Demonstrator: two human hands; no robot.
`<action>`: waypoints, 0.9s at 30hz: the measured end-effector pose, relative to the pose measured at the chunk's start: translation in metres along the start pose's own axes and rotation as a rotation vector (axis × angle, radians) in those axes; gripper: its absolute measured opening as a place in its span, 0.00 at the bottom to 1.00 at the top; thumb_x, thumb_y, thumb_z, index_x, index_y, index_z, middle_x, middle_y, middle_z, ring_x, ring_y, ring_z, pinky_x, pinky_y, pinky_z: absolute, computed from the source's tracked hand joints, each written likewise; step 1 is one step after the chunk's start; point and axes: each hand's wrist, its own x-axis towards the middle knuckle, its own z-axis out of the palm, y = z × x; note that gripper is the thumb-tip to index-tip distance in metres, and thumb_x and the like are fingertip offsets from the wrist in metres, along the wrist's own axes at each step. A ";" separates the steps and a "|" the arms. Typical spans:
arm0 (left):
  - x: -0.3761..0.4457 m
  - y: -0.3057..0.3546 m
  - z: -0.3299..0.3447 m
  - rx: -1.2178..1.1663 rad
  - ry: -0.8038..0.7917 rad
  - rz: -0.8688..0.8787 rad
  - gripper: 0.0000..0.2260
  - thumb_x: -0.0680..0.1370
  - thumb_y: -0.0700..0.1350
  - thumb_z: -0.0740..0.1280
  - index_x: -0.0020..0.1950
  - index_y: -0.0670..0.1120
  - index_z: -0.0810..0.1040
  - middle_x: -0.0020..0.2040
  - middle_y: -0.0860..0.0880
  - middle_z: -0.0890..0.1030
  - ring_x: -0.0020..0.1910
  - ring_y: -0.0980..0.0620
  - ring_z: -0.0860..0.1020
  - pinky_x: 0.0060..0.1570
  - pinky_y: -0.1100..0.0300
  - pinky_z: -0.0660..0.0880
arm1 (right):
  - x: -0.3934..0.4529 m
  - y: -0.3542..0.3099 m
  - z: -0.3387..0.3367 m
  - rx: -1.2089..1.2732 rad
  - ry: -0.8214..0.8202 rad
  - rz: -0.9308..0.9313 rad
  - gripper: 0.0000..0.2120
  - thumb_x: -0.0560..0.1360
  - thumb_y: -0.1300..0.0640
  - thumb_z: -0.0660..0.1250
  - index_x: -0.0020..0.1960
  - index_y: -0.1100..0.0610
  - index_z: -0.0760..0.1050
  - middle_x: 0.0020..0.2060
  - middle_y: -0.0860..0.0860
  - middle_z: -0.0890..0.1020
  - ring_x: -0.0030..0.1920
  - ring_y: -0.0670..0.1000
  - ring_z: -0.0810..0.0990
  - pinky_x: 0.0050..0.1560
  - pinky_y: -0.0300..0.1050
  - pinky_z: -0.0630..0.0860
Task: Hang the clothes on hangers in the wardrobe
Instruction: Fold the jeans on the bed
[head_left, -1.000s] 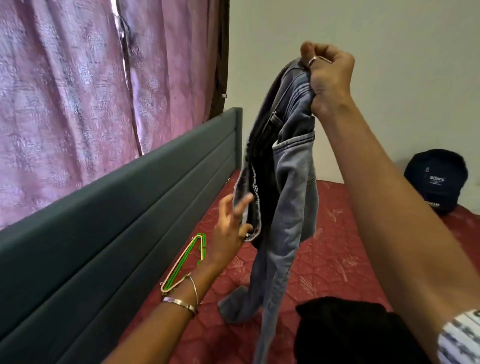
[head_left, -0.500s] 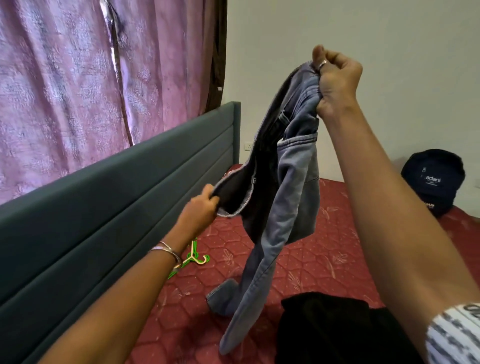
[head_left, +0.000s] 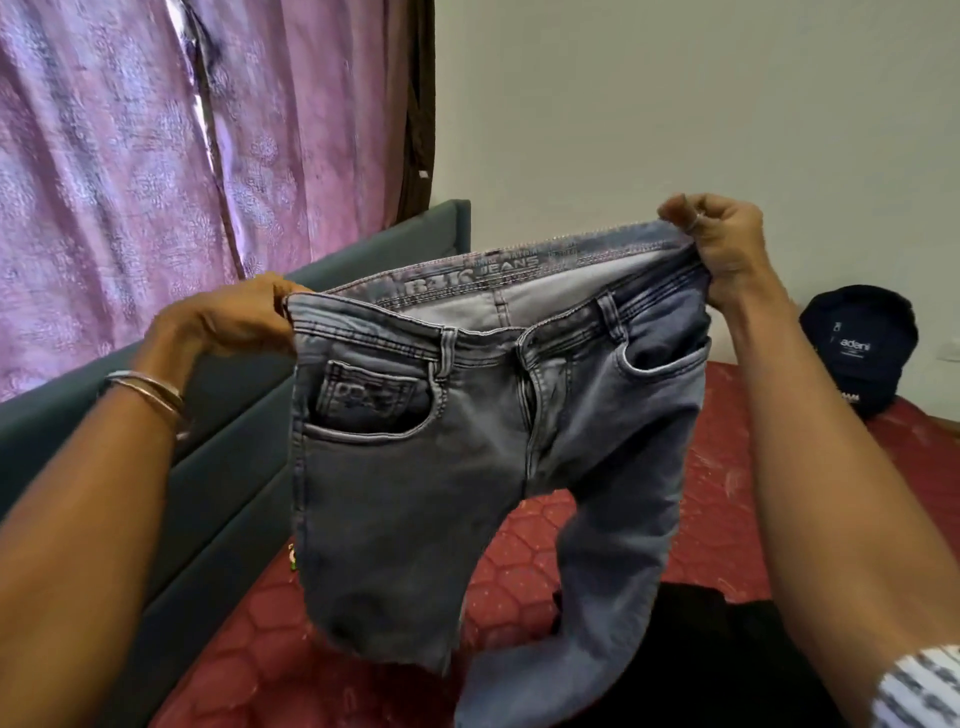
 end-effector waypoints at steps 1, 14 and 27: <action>0.003 0.006 -0.004 0.119 -0.059 -0.025 0.18 0.50 0.46 0.75 0.38 0.44 0.84 0.34 0.52 0.83 0.34 0.61 0.78 0.36 0.69 0.76 | -0.003 0.003 -0.004 -0.012 -0.033 -0.002 0.23 0.49 0.39 0.81 0.33 0.54 0.82 0.30 0.44 0.82 0.32 0.42 0.77 0.36 0.36 0.75; 0.011 -0.048 0.056 1.039 0.297 0.228 0.17 0.74 0.55 0.68 0.37 0.41 0.80 0.39 0.51 0.72 0.37 0.51 0.74 0.36 0.58 0.71 | -0.024 0.064 -0.005 -0.100 0.037 0.091 0.10 0.57 0.48 0.80 0.29 0.52 0.82 0.26 0.45 0.82 0.28 0.43 0.78 0.33 0.36 0.76; 0.000 -0.046 0.042 0.046 0.689 0.017 0.11 0.76 0.44 0.69 0.36 0.48 0.69 0.28 0.55 0.77 0.30 0.59 0.74 0.31 0.65 0.73 | -0.056 0.067 -0.037 -0.203 -0.463 0.254 0.08 0.56 0.61 0.77 0.34 0.53 0.84 0.28 0.45 0.82 0.29 0.41 0.79 0.34 0.32 0.77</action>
